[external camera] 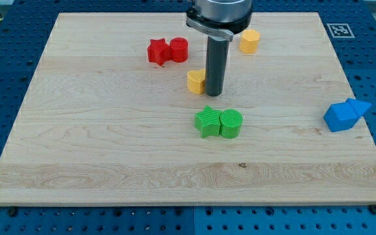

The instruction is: Push the yellow heart left to the green star

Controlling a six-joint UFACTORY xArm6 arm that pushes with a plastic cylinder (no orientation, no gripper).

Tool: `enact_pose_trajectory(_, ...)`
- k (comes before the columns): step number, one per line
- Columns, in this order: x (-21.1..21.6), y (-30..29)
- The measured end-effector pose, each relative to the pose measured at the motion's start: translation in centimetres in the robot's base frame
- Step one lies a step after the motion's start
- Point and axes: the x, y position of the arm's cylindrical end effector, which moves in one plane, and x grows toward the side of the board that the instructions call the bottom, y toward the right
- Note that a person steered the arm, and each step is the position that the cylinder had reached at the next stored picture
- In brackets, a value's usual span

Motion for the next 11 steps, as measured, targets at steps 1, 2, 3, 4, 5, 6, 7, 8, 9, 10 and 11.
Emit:
enact_pose_trajectory(1,-2.0,3.3)
enact_pose_trajectory(2,-2.3,2.8)
enact_pose_trajectory(3,-2.4,0.5)
enact_pose_trajectory(4,-2.3,-0.9)
enact_pose_trajectory(5,-3.7,-0.6)
enact_pose_trajectory(6,-3.9,-2.4)
enact_pose_trajectory(7,-3.6,-5.8)
enact_pose_trajectory(8,0.2,-6.9)
enact_pose_trajectory(9,0.2,-6.9)
enact_pose_trajectory(10,-2.4,-7.6)
enact_pose_trajectory(11,-0.3,-10.1)
